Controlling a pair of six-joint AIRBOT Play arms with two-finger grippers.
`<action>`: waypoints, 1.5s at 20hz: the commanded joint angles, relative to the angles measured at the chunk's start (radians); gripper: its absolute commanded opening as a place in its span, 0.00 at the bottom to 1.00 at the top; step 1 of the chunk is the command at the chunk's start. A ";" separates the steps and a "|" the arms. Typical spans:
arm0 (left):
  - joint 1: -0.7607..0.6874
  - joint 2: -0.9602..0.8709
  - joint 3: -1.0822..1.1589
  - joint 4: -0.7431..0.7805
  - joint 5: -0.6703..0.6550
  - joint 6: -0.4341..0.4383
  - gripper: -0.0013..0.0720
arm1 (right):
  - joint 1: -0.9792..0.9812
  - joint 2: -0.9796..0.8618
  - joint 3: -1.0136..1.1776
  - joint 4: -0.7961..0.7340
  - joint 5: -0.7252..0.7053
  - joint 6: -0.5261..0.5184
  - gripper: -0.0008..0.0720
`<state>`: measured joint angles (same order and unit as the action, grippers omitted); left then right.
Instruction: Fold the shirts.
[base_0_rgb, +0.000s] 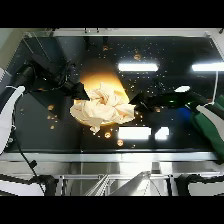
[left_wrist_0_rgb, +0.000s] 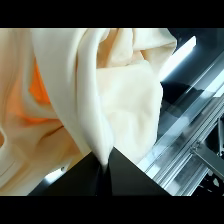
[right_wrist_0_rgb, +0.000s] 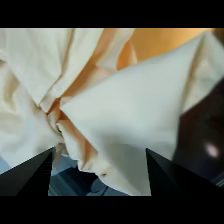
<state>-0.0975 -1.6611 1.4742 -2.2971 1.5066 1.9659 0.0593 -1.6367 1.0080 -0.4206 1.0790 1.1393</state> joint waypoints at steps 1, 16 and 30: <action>0.014 0.016 -0.055 0.001 0.003 0.021 0.04 | -0.064 0.002 -0.020 -0.171 -0.006 0.142 0.88; 0.051 0.030 -0.035 -0.091 0.038 0.079 0.04 | 0.011 -0.050 -0.047 0.600 0.282 -0.337 0.04; 0.486 0.872 0.261 -0.395 0.070 0.237 0.04 | -0.608 1.240 -0.047 0.527 0.048 -0.618 0.04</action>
<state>0.3115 -0.8814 1.6924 -2.6808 1.6161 2.1933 -0.4522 -0.5640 0.9611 0.1539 1.2900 0.5964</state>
